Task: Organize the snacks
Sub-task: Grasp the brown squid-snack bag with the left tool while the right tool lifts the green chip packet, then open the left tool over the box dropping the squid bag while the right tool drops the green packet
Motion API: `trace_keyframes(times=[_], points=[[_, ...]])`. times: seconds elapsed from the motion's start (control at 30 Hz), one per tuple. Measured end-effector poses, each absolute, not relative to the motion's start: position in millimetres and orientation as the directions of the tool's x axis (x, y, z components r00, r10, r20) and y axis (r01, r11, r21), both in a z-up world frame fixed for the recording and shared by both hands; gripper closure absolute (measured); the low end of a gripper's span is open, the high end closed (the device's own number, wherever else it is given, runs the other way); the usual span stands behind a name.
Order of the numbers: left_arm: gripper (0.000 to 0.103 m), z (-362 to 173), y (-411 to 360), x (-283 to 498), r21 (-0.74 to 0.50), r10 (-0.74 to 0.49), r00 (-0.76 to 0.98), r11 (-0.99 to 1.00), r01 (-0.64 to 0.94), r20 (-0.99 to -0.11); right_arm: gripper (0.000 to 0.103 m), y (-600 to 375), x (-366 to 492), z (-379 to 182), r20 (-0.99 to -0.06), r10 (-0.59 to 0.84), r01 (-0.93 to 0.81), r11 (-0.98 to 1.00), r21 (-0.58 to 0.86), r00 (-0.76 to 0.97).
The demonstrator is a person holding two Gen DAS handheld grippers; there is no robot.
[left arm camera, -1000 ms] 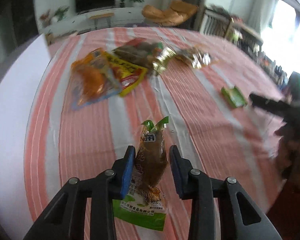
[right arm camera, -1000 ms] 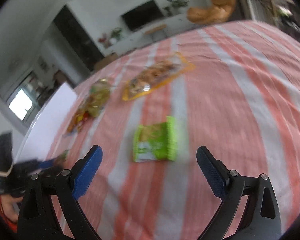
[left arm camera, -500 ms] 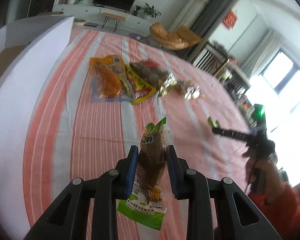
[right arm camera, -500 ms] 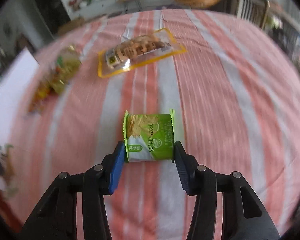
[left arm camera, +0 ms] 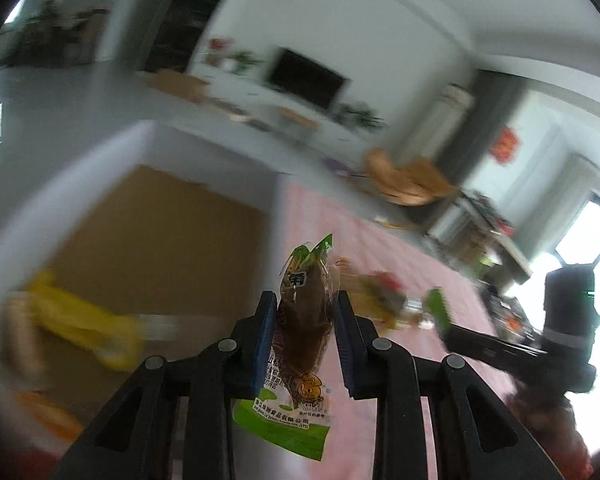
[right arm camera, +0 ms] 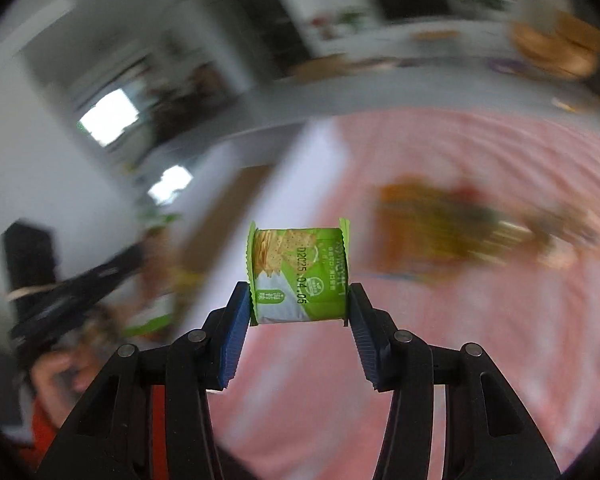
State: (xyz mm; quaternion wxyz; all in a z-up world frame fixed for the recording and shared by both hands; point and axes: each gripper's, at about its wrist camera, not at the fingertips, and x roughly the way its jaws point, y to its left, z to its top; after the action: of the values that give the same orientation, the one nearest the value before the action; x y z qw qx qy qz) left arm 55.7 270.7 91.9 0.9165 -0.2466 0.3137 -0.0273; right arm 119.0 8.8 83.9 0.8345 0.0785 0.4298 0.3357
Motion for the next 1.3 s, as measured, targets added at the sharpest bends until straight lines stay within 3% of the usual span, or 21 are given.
trace_keyframes(times=[0.07, 0.1, 0.13, 0.17, 0.2, 0.23, 0.33, 0.43, 0.67, 0.8, 0.87, 1.07, 1.3], points=[[0.075, 86, 297, 50, -0.413, -0.118, 0.786, 0.892, -0.185, -0.607, 0.051, 64, 114, 88, -0.650, 0.685, -0.562, 0.695, 0.448, 0.329], [0.070, 81, 307, 48, -0.375, -0.068, 0.768, 0.898, -0.232, -0.637, 0.049, 89, 112, 88, -0.642, 0.708, -0.587, 0.664, 0.464, 0.293], [0.053, 74, 318, 47, -0.334, -0.017, 0.739, 0.899, -0.284, -0.674, 0.044, 109, 112, 88, -0.635, 0.725, -0.606, 0.638, 0.475, 0.266], [0.041, 69, 325, 45, -0.318, 0.007, 0.725, 0.895, -0.311, -0.689, 0.029, 129, 112, 85, -0.634, 0.734, -0.626, 0.617, 0.477, 0.241], [0.022, 66, 331, 42, -0.312, 0.027, 0.718, 0.889, -0.335, -0.695, 0.021, 144, 113, 81, -0.644, 0.733, -0.633, 0.609, 0.478, 0.219], [0.018, 63, 335, 38, -0.313, 0.040, 0.721, 0.883, -0.350, -0.692, 0.017, 151, 114, 77, -0.648, 0.732, -0.630, 0.608, 0.484, 0.209], [0.017, 60, 338, 28, -0.308, 0.071, 0.733, 0.877, -0.370, -0.677, 0.017, 148, 113, 70, -0.619, 0.759, -0.613, 0.590, 0.526, 0.199], [0.017, 62, 319, 28, -0.326, 0.043, 0.752, 0.884, -0.336, -0.658, 0.013, 111, 113, 63, -0.636, 0.708, -0.603, 0.662, 0.445, 0.307], [0.016, 83, 204, 52, -0.356, -0.187, 0.784, 0.933, -0.046, -0.592, 0.013, -35, 123, -23, -0.783, 0.259, -0.406, 0.914, 0.010, 0.565], [0.004, 73, 112, 76, -0.343, -0.335, 0.704, 0.929, 0.138, -0.626, 0.013, -126, 124, -56, -0.795, 0.092, -0.226, 0.972, -0.058, 0.600], [0.004, 60, 72, 89, -0.321, -0.361, 0.653, 0.929, 0.186, -0.666, 0.013, -162, 122, -62, -0.788, 0.038, -0.145, 0.987, -0.065, 0.614], [0.004, -17, 13, 143, -0.229, -0.294, 0.554, 0.956, 0.186, -0.779, 0.012, -223, 125, -77, -0.790, -0.032, 0.014, 0.999, -0.029, 0.612], [0.004, -64, 3, 177, -0.080, -0.132, 0.547, 0.990, 0.118, -0.827, 0.005, -227, 136, -81, -0.802, -0.024, 0.006, 1.000, -0.026, 0.597]])
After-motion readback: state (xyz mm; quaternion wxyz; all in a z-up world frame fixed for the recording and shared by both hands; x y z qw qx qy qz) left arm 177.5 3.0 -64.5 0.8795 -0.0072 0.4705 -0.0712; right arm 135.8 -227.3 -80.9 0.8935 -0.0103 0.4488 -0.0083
